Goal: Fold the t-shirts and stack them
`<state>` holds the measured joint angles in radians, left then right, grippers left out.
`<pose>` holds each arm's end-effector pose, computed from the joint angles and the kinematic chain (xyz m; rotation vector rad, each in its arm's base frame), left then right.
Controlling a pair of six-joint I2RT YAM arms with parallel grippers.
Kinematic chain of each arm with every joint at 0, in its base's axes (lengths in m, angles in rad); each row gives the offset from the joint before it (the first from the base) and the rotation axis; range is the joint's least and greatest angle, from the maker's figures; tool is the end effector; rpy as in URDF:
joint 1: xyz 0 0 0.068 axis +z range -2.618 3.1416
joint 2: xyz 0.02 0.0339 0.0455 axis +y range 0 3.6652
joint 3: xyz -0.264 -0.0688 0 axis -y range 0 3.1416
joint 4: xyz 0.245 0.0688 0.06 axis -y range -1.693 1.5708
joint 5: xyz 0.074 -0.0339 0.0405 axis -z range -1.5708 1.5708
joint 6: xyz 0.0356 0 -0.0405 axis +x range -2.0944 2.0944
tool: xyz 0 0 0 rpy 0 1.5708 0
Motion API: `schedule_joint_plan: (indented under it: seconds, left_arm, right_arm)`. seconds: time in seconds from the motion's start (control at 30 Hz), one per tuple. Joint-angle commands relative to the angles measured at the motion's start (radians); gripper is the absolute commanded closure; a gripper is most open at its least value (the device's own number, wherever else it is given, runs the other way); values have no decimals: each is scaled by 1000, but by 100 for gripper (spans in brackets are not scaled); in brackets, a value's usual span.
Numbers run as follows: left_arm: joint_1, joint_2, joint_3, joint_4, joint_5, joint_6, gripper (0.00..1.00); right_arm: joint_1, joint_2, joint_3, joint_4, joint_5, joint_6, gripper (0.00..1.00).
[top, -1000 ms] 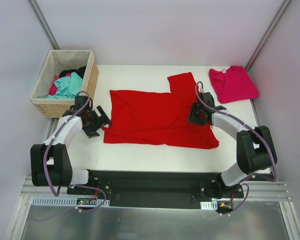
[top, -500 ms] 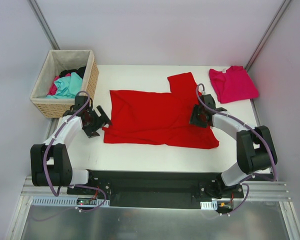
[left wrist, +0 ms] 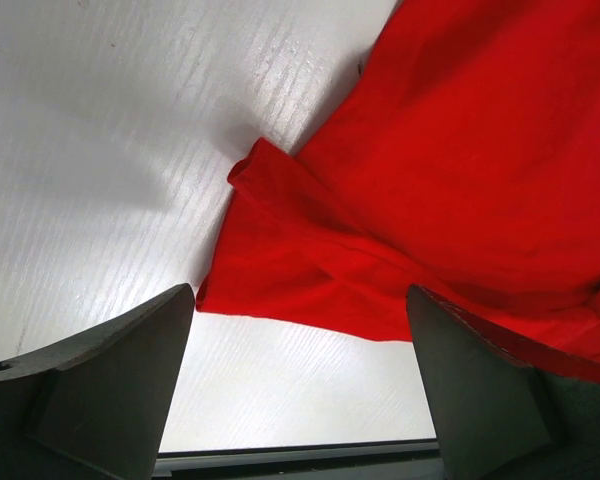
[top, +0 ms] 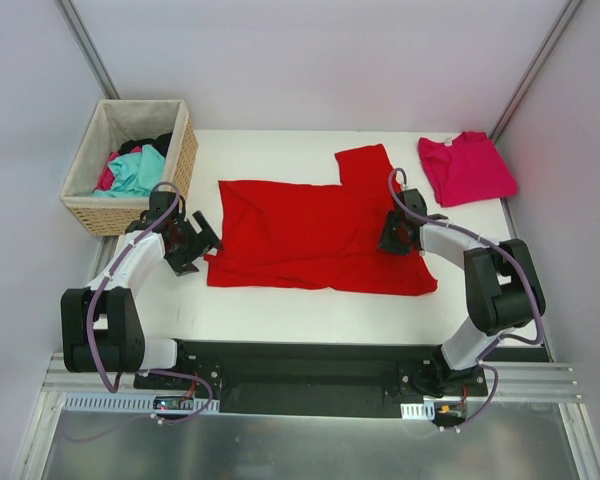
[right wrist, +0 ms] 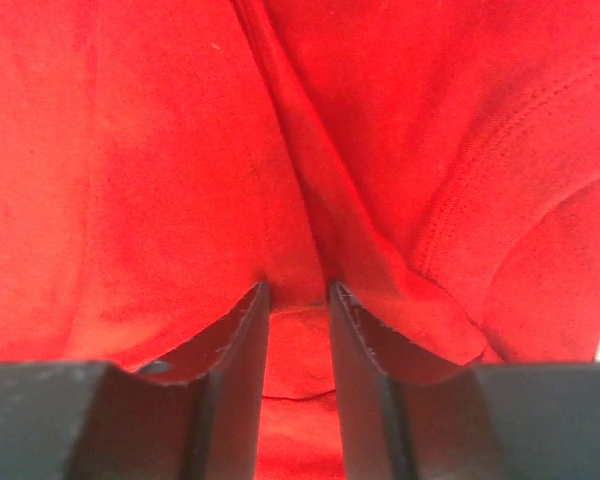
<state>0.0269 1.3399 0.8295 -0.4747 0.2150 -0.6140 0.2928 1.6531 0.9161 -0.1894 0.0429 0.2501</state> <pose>0.2629 -0.0005 0.2125 -0.7382 2.4928 -0.4951 0.3157 0.0936 0.1688 -0.0355 2.5041 0.1724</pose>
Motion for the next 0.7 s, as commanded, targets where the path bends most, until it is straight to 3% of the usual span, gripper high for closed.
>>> schedule_joint_plan:
  seconds: [0.0,0.67]
  left_arm:
    - [-2,-8,26,5,-25,-1,12]
    - [-1,-10,26,7,-17,-4,12]
  right_arm:
    - [-6,13,41,27,-21,18,73]
    - [-6,-76,95,-76,25,-28,96]
